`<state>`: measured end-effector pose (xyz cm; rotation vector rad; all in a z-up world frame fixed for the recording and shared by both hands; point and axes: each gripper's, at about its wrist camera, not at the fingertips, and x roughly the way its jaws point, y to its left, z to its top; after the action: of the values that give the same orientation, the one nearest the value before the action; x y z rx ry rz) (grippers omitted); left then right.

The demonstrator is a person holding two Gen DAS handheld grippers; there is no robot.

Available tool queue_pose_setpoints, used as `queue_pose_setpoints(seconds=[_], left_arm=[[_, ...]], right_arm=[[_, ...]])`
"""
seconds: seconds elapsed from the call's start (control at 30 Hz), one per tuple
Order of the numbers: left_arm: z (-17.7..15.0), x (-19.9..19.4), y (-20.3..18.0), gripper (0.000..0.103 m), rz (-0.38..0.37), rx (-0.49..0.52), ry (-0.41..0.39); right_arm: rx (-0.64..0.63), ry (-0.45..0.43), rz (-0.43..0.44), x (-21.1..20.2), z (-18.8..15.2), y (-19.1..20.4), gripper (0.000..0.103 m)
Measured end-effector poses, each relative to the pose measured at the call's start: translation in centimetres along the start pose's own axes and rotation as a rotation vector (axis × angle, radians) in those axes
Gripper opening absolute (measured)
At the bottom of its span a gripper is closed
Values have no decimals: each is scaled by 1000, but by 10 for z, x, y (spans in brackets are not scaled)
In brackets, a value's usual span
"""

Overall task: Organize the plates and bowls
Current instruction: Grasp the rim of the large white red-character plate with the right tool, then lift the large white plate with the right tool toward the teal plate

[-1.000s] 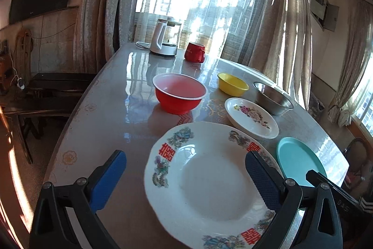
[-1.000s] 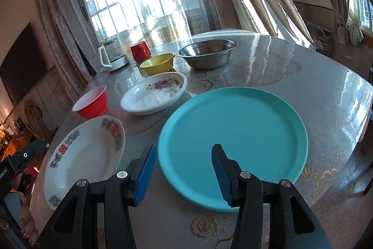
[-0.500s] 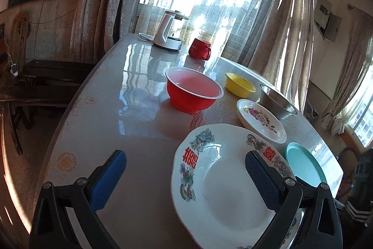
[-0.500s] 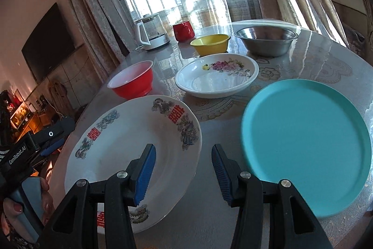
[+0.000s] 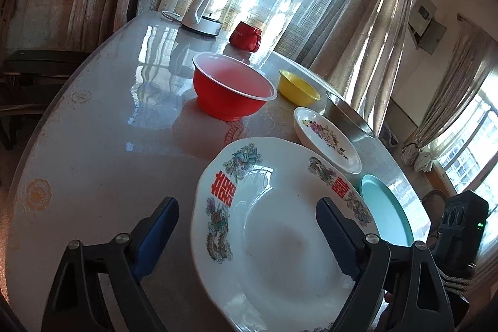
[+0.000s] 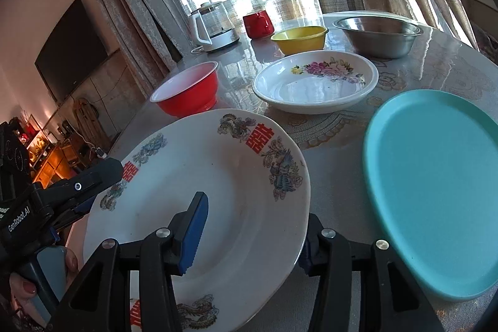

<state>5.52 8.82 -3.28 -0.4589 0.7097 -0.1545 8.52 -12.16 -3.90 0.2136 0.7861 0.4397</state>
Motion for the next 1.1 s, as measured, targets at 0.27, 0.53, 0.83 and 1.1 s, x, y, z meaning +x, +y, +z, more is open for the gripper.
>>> queue_pose_setpoints(seconds=[0.27, 0.53, 0.83, 1.1], left_arm=[[0, 10, -7, 78, -18, 9, 41], [0, 17, -7, 69, 18, 6, 68], [0, 15, -1, 59, 12, -8, 65], [-1, 12, -4, 58, -26, 3, 60]], right_arm=[[20, -8, 10, 2, 2, -3, 51], [20, -11, 2, 1, 1, -2, 49], [82, -26, 21, -3, -1, -14, 35], [151, -62, 142, -10, -3, -28, 33]])
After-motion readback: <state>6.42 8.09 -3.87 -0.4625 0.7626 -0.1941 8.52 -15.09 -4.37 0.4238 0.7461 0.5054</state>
